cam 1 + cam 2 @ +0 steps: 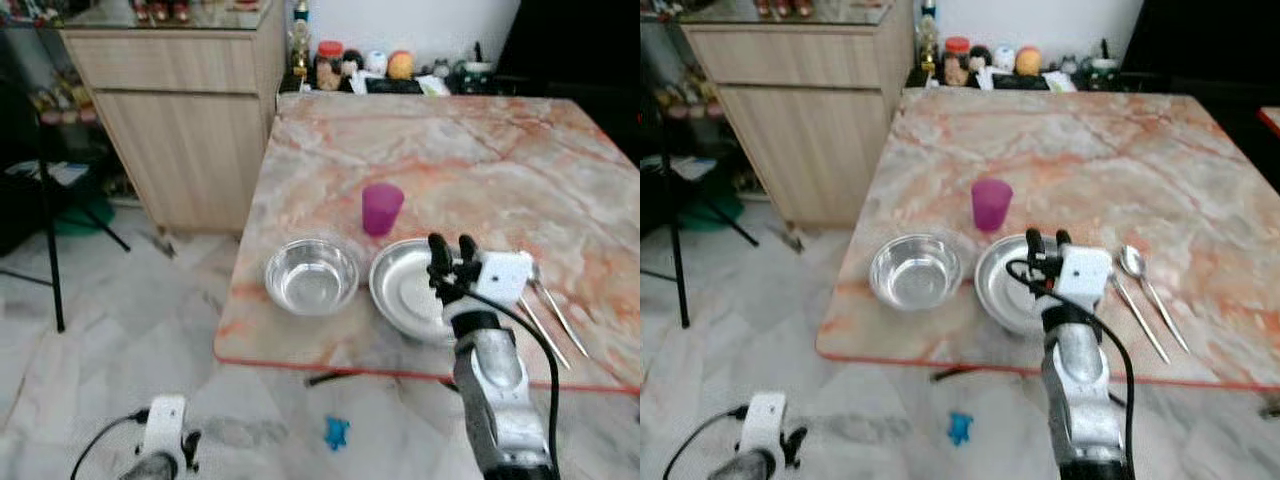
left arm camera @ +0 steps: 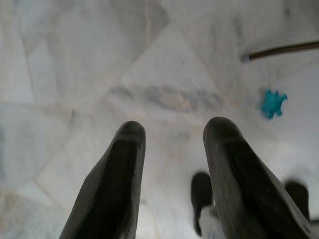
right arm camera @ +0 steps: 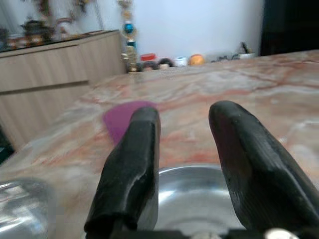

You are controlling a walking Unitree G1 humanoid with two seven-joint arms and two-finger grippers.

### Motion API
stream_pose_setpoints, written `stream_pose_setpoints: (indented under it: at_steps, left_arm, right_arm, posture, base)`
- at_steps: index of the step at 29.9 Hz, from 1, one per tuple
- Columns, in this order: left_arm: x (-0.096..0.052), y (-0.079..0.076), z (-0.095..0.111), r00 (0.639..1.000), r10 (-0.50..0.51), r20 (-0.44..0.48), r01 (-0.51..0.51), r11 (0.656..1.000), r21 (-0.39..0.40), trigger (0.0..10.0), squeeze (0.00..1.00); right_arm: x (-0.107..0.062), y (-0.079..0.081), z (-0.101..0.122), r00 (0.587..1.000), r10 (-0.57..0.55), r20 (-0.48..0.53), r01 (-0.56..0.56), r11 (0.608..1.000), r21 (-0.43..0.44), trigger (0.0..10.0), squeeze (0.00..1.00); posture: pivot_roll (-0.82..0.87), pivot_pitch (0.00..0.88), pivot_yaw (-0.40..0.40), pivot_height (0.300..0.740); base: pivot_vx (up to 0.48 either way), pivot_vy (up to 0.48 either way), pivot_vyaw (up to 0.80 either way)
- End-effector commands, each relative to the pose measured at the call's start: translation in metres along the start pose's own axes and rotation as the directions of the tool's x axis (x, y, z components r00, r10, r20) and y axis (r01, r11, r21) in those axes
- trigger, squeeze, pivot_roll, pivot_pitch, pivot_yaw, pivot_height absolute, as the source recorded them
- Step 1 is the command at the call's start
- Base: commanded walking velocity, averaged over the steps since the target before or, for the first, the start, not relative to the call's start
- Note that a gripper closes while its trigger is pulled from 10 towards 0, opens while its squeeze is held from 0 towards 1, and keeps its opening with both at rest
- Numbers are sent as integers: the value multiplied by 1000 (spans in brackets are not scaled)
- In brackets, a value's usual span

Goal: Setting the table

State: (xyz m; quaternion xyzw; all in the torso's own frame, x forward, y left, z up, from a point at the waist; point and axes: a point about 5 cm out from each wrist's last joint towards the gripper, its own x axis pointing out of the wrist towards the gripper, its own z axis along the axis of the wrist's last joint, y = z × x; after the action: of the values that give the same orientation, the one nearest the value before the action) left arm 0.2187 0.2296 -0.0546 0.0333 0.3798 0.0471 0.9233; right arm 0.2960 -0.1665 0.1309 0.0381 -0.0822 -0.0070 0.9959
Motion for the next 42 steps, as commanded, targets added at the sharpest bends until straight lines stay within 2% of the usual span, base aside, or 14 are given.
stream_pose_setpoints:
  at_steps: [1,8,9,15,17,20,22,23,24,25,31,42]
  left_arm:
    - [0,-10,-2,1000,-23,-3,23,1000,-8,10000,0]
    - [0,-10,-3,1000,-21,-5,21,1000,-6,10000,0]
    - [0,-10,-3,1000,-21,-6,21,1000,-6,10000,0]
    - [0,-10,-5,1000,-19,-9,19,1000,-4,10000,0]
    - [0,-10,-6,1000,-20,-13,20,1000,1,10000,0]
    - [-1,-10,-7,1000,-21,-17,21,1000,8,10000,0]
    - [-1,-10,-7,1000,-20,-18,20,1000,6,10000,0]
    - [-1,-10,-7,1000,-19,-18,20,1000,7,10000,0]
    - [-1,-10,-7,1000,-19,-18,19,1000,7,10000,0]
    - [-1,-10,-7,1000,-19,-19,19,1000,7,10000,0]
    - [-1,-9,-9,999,-19,-26,20,1000,21,10000,0]
    - [-2,-9,-13,999,-21,-41,23,999,37,10000,0]
  right_arm:
    - [-4,-10,1,999,-35,1,35,999,2,10000,0]
    - [-12,-6,-2,999,-32,-13,33,999,38,10000,0]
    - [-15,-5,-2,999,-34,-16,35,998,52,10000,1000]
    - [-33,-7,-3,994,-92,-53,97,989,112,10000,1000]
    - [-37,-10,-6,985,-139,-106,156,972,176,10000,1000]
    - [-36,-12,-2,979,-169,-110,193,942,275,10000,1000]
    - [-37,-13,-6,964,-186,-188,238,921,307,10000,1000]
    - [-38,-12,-13,955,-172,-243,246,915,319,10000,757]
    - [-39,-11,-17,948,-159,-276,248,912,326,10000,43]
    - [-39,-11,-19,946,-150,-289,246,911,332,10000,0]
    - [-42,-13,-28,919,-133,-371,281,880,382,10000,0]
    - [-44,-25,-31,897,-157,-413,328,862,386,10000,0]
  posture:
    - [-20,36,-10,740]
    - [-21,39,-12,740]
    - [-21,40,-13,740]
    - [-24,45,-13,740]
    - [-28,49,-11,740]
    - [-29,51,-12,740]
    - [-29,51,-14,740]
    - [-30,53,-14,740]
    - [-33,53,-14,740]
    - [-32,52,-15,740]
    - [-25,55,-14,740]
    - [-25,58,-12,740]
  base:
    - [0,0,0]
    - [0,0,0]
    - [0,0,0]
    - [0,0,0]
    - [0,0,0]
    - [0,0,0]
    - [0,0,0]
    - [0,0,0]
    - [0,0,0]
    - [0,0,0]
    - [0,0,0]
    - [0,0,0]
